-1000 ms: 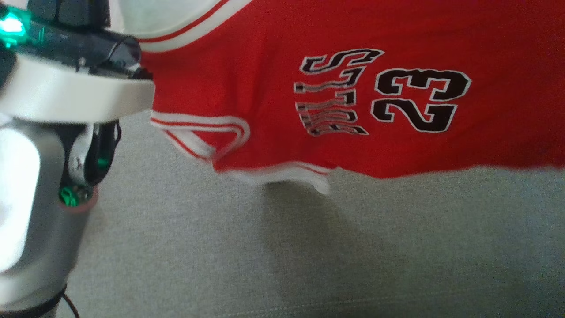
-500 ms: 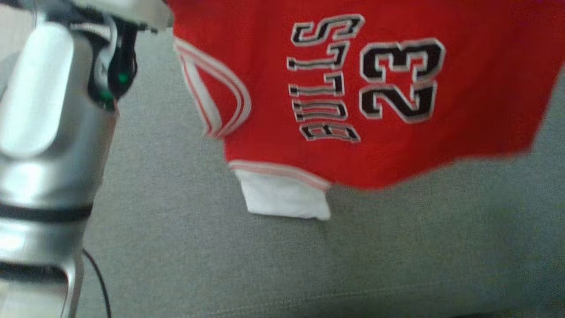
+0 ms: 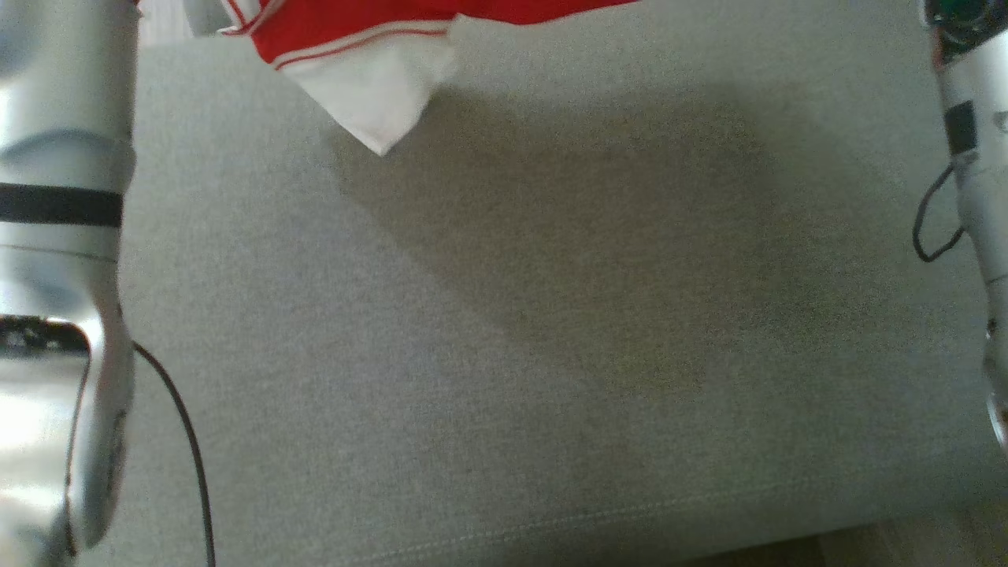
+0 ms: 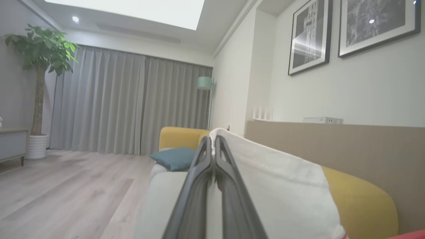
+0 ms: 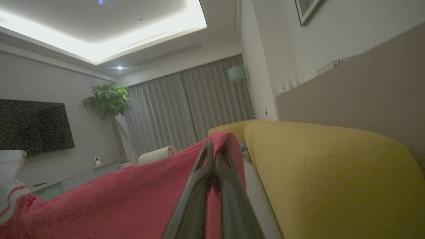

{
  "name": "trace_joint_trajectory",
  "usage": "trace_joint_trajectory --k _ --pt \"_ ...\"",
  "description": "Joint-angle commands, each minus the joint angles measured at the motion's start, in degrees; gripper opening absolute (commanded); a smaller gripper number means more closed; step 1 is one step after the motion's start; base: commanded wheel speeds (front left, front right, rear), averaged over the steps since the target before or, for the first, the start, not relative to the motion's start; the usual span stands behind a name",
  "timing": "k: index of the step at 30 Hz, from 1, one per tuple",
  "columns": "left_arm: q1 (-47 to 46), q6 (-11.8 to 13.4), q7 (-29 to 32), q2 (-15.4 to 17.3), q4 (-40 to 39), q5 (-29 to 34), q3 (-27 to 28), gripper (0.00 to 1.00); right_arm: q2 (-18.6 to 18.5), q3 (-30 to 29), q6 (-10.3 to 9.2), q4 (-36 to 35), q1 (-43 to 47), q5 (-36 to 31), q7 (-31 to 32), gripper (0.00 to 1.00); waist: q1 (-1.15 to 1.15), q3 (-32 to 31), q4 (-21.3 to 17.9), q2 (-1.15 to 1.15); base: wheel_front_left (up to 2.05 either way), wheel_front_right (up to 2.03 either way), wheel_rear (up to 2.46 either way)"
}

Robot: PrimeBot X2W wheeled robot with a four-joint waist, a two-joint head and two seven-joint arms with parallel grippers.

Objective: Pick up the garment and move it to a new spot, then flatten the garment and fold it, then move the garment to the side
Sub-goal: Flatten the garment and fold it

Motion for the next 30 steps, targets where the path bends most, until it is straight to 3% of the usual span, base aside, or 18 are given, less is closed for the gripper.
trace_joint_trajectory --k 1,9,17,23,30 --pt "-1.40 -0.61 -0.25 0.52 0.83 0.85 1.58 0.00 1.44 3.20 -0.04 2.43 -2.65 1.01 -0.66 0.00 0.00 2.96 1.04 0.00 0.00 0.00 0.00" --pt "5.77 -2.19 -0.26 -3.94 11.41 0.00 3.28 0.00 3.02 13.50 -0.04 12.17 -1.73 4.51 -1.33 0.00 0.00 8.74 2.51 0.00 0.00 0.00 0.00" --pt "11.89 -3.79 -0.26 -4.89 14.05 1.16 4.00 0.00 0.90 21.88 -0.04 11.52 4.45 10.06 -2.84 0.00 0.00 10.76 2.49 0.00 0.00 0.00 0.00" --pt "22.60 -3.88 -0.27 -4.94 5.93 1.51 7.61 0.00 -4.09 26.82 -0.04 5.16 14.73 13.63 -3.60 0.00 0.00 7.61 2.46 0.00 0.00 0.00 0.00" --pt "42.06 -4.49 -0.27 -4.07 -8.33 2.78 11.18 0.00 -9.52 27.80 -0.04 -3.75 29.81 14.79 -3.65 0.00 0.00 2.06 2.84 0.00 0.00 0.00 0.00"
